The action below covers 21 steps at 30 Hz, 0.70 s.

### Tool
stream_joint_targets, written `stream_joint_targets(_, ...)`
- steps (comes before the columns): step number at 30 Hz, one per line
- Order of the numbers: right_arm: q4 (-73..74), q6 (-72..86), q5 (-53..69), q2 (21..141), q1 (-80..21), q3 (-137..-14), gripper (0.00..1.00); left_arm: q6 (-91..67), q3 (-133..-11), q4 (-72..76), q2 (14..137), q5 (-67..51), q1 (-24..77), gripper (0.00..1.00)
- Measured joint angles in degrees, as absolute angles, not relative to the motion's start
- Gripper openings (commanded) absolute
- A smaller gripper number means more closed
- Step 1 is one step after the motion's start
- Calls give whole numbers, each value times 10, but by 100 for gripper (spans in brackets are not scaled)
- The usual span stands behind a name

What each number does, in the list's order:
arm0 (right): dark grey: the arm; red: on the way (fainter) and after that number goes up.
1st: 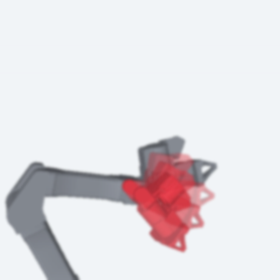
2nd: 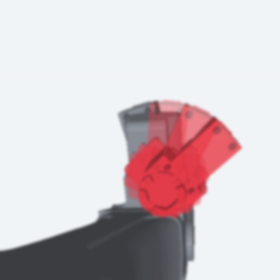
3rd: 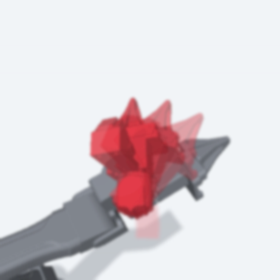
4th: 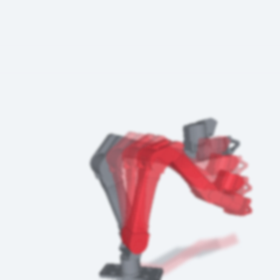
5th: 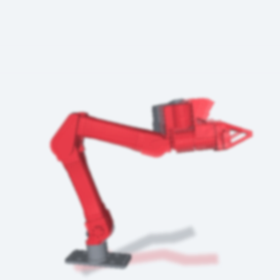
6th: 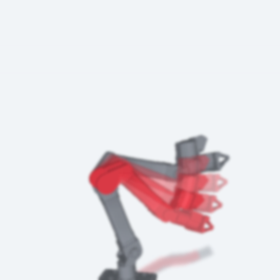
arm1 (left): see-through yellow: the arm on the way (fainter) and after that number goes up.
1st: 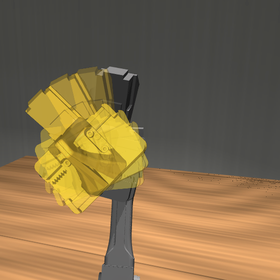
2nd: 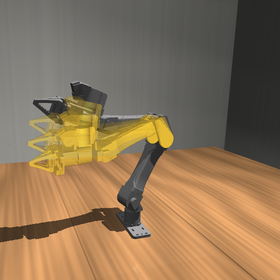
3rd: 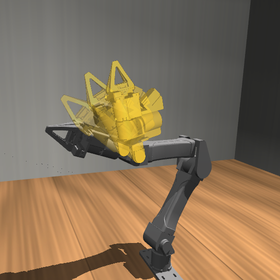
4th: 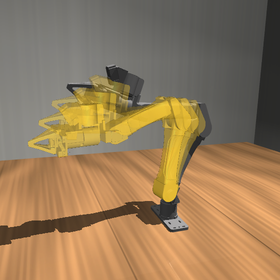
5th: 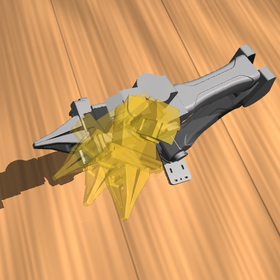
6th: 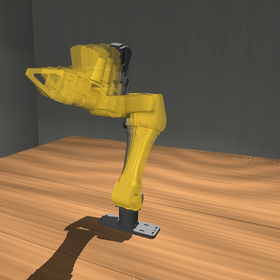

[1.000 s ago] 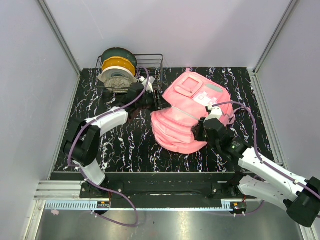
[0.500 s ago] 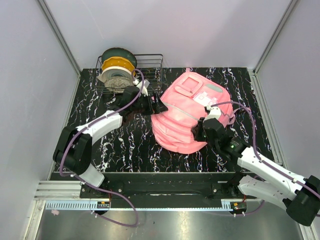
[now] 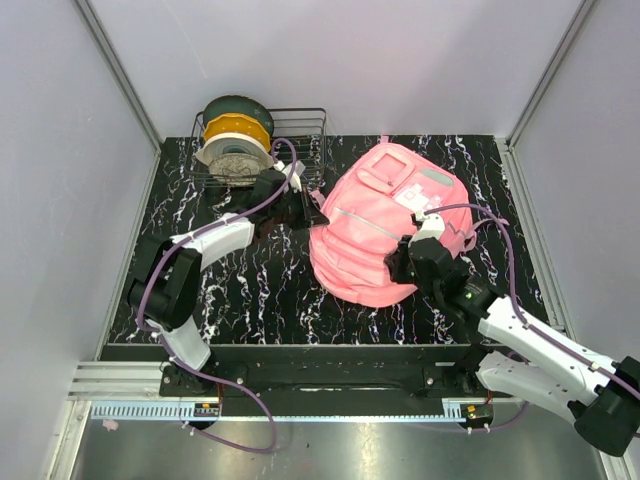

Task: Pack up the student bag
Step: Zip the student bag at the center of the board.

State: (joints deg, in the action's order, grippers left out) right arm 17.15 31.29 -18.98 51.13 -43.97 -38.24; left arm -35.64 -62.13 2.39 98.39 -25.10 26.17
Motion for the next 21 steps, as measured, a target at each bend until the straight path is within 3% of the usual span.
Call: stream_joint_targets(21,204,275,-321,504,-443,-380,0,-268,-653,-39,971,-322,232,0)
